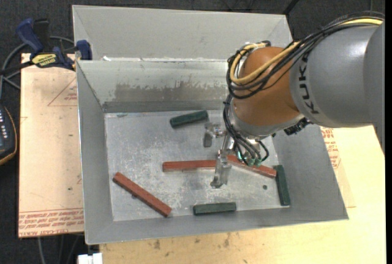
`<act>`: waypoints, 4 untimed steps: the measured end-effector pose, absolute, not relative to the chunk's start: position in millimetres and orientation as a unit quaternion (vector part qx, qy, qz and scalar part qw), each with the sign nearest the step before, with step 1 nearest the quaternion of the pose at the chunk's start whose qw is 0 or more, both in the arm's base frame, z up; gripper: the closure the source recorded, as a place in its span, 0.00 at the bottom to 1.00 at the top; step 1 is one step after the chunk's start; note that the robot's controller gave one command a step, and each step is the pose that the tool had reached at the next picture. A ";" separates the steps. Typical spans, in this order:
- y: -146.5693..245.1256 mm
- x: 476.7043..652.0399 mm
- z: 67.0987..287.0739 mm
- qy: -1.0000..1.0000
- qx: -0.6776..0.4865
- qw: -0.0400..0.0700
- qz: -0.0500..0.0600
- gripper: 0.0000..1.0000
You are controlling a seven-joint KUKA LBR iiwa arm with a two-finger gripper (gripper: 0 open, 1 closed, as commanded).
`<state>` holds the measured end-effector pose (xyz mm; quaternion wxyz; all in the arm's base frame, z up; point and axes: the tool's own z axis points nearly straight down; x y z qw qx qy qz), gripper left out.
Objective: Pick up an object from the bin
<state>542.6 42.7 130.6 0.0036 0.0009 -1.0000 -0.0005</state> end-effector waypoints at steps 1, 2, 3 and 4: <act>57.7 540.9 65.8 -1.000 0.020 0.003 -0.001 0.00; 58.3 541.2 65.9 -1.000 0.020 0.000 -0.001 0.00; 58.5 541.5 66.0 -1.000 0.019 0.000 -0.001 0.00; 58.7 541.8 66.1 -1.000 0.018 0.000 -0.001 0.00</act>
Offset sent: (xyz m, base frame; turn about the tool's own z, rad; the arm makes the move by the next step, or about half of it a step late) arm -0.0002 0.0137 -0.0606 -0.0382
